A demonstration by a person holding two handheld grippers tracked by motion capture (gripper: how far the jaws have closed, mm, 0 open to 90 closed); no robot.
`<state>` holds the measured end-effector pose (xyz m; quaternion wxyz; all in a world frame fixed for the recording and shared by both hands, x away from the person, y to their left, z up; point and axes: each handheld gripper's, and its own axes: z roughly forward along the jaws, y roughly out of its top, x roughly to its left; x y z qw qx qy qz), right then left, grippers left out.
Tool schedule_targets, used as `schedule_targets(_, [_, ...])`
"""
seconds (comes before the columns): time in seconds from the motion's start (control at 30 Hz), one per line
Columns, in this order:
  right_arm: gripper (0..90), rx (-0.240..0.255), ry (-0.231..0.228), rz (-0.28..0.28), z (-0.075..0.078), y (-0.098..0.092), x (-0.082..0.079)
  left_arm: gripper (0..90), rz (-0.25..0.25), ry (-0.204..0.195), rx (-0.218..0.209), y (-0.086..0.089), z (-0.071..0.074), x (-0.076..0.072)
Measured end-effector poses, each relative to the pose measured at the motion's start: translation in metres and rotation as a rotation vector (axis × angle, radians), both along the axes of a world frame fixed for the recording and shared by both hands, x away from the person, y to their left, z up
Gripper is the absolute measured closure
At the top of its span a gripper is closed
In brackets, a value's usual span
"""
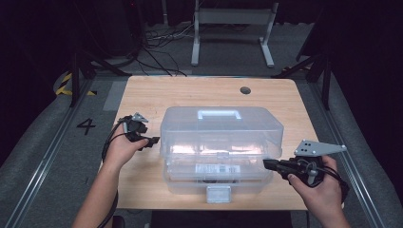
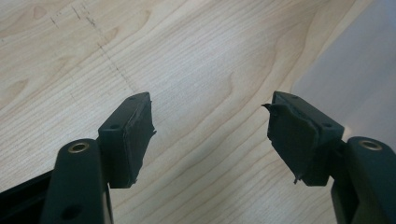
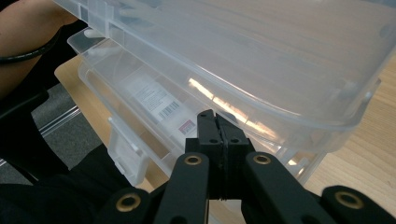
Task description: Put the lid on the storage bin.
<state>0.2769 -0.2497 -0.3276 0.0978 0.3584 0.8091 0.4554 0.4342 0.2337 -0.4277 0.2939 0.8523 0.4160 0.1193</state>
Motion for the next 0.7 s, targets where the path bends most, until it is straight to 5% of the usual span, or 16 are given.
schedule_targets(0.7, [89.2,-0.032,0.064,0.019,-0.018,0.001,-0.009,30.8,0.004,0.016,-0.002,0.003,-0.011,0.001])
